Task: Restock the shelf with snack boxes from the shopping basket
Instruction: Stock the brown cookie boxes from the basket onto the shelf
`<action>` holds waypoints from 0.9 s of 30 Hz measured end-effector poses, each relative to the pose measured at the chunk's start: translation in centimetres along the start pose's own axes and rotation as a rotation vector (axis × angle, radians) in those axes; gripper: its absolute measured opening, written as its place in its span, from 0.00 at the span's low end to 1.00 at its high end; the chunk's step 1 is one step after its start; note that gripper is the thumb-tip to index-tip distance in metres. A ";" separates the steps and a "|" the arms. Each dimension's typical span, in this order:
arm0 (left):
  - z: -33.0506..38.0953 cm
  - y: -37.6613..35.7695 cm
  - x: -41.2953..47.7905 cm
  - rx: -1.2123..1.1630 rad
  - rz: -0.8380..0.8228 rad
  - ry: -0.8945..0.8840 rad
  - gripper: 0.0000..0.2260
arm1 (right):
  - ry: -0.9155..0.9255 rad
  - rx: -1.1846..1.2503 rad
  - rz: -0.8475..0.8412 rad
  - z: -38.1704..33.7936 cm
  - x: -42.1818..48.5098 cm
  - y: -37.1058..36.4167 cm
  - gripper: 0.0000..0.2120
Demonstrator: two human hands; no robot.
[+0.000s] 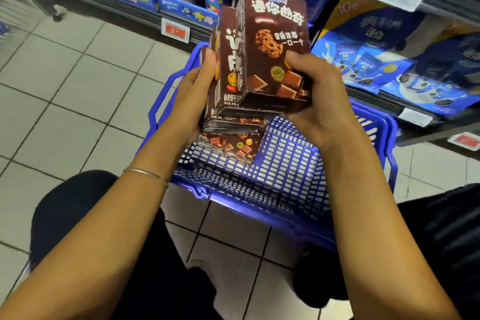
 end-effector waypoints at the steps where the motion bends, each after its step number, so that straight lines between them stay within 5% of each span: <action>1: 0.5 -0.5 -0.8 -0.011 -0.012 0.006 0.36 | -0.018 -0.017 0.001 -0.9 -0.5 -0.2 0.19; 4: 3.6 -2.3 -3.2 -0.024 0.004 0.027 0.34 | -0.078 -0.016 0.032 -4.8 -2.3 -1.0 0.25; 11: 18.6 -5.9 -10.5 -0.097 0.005 0.022 0.34 | -0.058 -0.025 0.033 -18.8 -10.2 -8.0 0.18; 19: 39.6 -9.0 -23.1 -0.164 -0.121 0.066 0.37 | 0.047 -0.223 0.011 -37.5 -23.4 -20.1 0.31; 24: 52.1 -10.7 -31.0 -0.150 -0.240 0.124 0.33 | 0.133 -0.345 -0.041 -48.3 -32.0 -26.9 0.19; 27: 58.5 -12.4 -34.7 -0.163 -0.329 0.032 0.34 | 0.193 -0.350 -0.056 -53.3 -36.2 -30.2 0.23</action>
Point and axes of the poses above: each hand's wrist, its own x-axis towards the middle knuckle, its own y-axis out of the back of the hand, z = x × y, the point moved 1 cm from there along x, towards the middle knuckle, and after that the axes turned 8 degrees about x, right-handed, at the moved point
